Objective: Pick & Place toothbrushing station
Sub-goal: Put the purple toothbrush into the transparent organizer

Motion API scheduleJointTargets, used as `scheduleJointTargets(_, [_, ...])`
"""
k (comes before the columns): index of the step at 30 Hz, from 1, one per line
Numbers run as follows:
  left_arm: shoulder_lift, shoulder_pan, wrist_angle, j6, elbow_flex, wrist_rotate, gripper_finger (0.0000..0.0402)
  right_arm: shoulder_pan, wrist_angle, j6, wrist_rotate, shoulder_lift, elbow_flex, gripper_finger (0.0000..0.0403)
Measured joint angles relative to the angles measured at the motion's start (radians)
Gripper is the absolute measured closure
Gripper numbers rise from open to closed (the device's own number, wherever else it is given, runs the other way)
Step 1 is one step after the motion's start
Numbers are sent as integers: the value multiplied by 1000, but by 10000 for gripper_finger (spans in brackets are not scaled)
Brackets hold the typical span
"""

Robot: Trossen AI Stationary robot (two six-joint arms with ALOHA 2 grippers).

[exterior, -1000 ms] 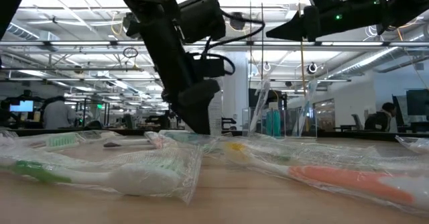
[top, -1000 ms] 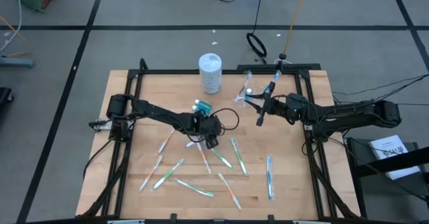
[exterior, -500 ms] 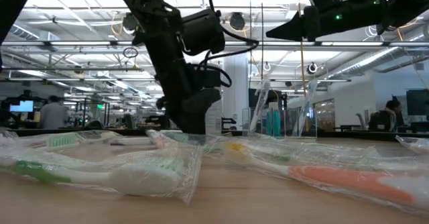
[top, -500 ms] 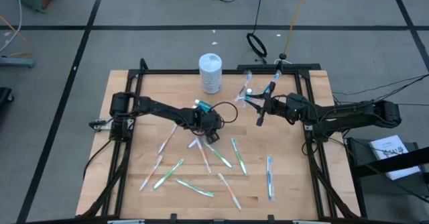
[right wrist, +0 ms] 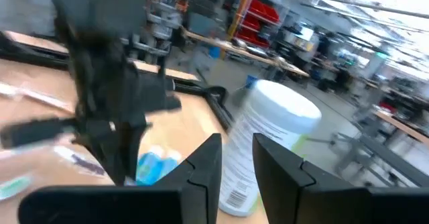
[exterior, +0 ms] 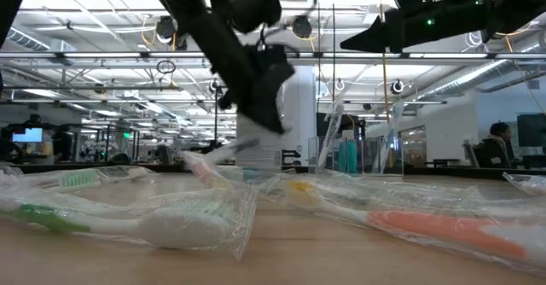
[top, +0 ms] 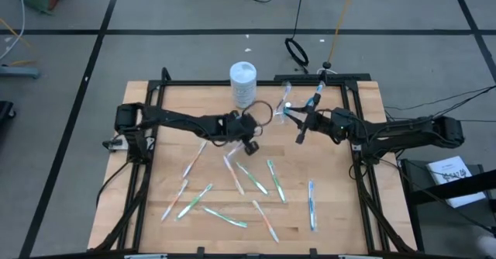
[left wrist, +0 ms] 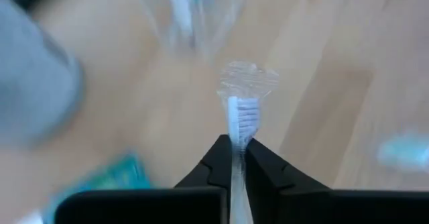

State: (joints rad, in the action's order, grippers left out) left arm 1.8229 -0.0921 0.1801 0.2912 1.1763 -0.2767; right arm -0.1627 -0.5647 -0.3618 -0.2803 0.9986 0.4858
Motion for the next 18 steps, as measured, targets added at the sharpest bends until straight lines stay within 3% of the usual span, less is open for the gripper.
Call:
scheduleJointTargets(6, [-75,-35,-382,-143,2,-4,362,-8,201,11,-141,-47,0,328])
scheduleJointTargets(11, [-58,-70,-688,-247,2,-4,371,-42,359,32,-139,-97,0,328])
scheduleJointTargets(18, [-14,-112,-875,-271,2,86,389,-90,383,66,-138,-137,0,328])
